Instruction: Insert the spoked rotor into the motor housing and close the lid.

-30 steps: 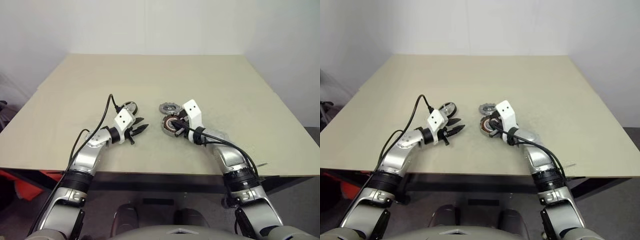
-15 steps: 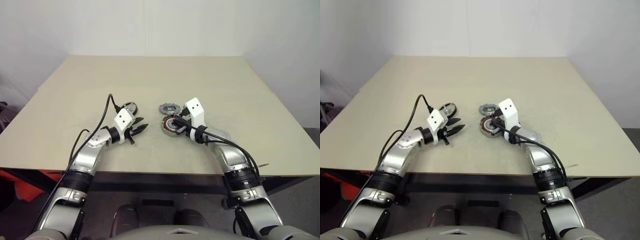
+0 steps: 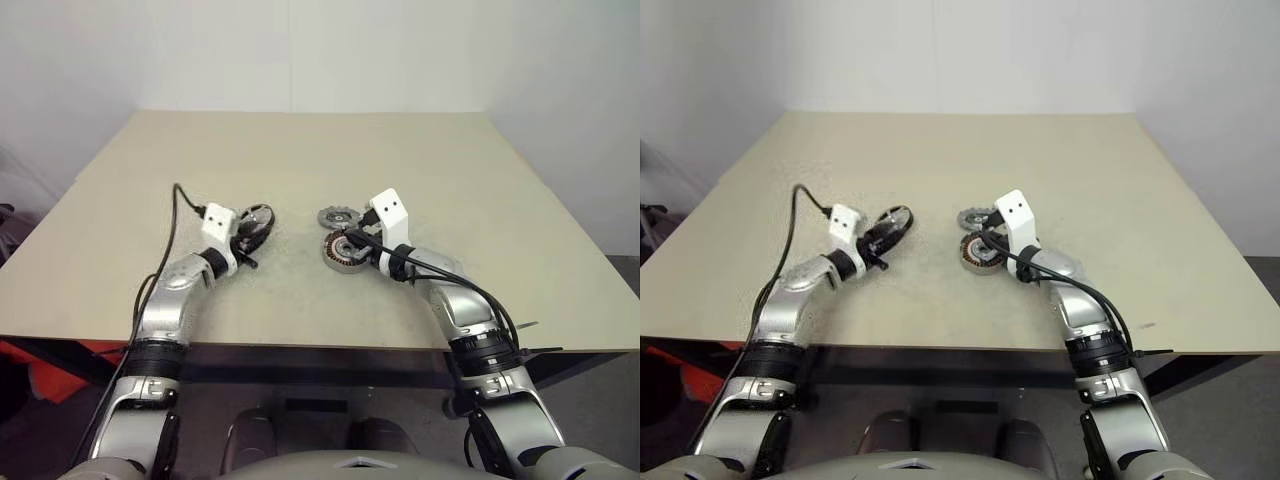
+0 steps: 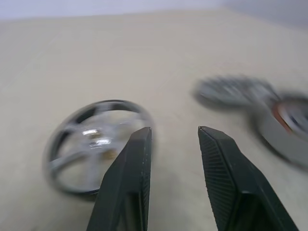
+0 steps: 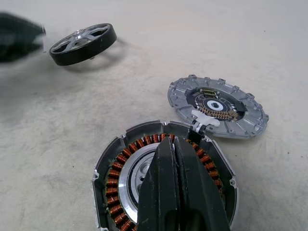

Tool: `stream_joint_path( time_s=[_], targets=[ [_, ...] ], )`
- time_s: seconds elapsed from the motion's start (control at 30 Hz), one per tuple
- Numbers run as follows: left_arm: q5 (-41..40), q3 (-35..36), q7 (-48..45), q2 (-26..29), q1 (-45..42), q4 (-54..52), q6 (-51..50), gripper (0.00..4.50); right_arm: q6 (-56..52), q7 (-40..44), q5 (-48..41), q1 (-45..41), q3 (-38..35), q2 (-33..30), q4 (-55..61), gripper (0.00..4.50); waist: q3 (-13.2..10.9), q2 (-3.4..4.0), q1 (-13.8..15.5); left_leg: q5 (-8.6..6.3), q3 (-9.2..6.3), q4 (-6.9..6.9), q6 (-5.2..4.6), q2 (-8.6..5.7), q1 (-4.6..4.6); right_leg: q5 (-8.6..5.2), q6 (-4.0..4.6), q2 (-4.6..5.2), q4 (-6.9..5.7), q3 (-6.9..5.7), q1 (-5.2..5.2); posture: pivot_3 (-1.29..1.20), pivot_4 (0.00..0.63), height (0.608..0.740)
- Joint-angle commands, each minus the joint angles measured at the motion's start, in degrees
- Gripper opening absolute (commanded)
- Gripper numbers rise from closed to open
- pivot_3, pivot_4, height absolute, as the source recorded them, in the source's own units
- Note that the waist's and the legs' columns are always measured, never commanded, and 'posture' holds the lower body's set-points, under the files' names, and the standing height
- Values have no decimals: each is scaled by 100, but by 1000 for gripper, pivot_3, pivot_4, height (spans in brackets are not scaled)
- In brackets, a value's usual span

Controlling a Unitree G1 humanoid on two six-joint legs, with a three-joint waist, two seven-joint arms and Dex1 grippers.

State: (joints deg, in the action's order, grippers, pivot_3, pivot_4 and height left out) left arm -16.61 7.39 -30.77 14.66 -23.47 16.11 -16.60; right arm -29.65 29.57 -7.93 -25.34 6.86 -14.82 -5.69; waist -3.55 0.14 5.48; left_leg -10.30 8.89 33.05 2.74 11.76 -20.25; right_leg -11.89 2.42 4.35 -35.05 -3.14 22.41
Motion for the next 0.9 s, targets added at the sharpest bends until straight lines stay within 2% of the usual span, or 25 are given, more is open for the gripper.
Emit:
stream_joint_path(
  time_s=[0.03, 0.17, 0.3, 0.43, 0.53, 0.67, 0.9],
  targets=[
    [-442, 457, 477, -111, -306, 42, -626, 1650, 102, -25, -45, -123, -170, -67, 152, 9, 0, 0, 4, 0, 0, 0, 0, 0, 0, 0, 0, 0, 0, 0, 0, 0, 0, 740],
    [-675, 762, 875, -233, -464, 284, -1117, 1650, 95, -50, -55, -133, -188, -88, 175, 9, 0, 0, 3, 0, 0, 0, 0, -1, -2, 0, 0, 0, 6, 0, -1, 0, 0, 740],
    [-1379, 1436, 1347, -456, -729, 493, -1839, 1650, 89, -67, -43, -108, -189, -109, 204, 9, 0, -1, 5, 1, 0, 0, 1, -1, -9, 0, 0, -1, 11, 0, 1, 0, 0, 740],
    [-1769, 1834, 1559, -539, -841, 563, -2014, 1650, 83, -68, -35, -93, -180, -125, 210, 9, -1, -1, 7, 0, -1, 0, 0, 0, -14, 0, 0, -2, 18, -2, 3, 0, 0, 740],
    [-1982, 2030, 1705, -561, -875, 605, -2170, 2230, 87, -61, -27, -100, -172, -138, 206, 0, -1, -1, 7, 0, -1, 0, 0, -1, -18, 0, 0, -2, 23, -2, 3, 0, 0, 740],
    [-2290, 2399, 2095, -608, -997, 827, -2394, 3539, 95, -67, -18, -121, -169, -150, 185, 0, -1, -1, 7, 0, -1, 0, 0, -1, -20, 0, 0, -2, 26, -3, 4, 0, 0, 740],
    [-2833, 2882, 2608, -692, -1203, 1088, -2664, 3539, 89, -69, -11, -117, -161, -168, 193, 0, -1, -2, 14, 0, -5, 0, 0, -1, -23, 0, -1, -2, 27, -6, 4, 0, 0, 740]
  ],
)
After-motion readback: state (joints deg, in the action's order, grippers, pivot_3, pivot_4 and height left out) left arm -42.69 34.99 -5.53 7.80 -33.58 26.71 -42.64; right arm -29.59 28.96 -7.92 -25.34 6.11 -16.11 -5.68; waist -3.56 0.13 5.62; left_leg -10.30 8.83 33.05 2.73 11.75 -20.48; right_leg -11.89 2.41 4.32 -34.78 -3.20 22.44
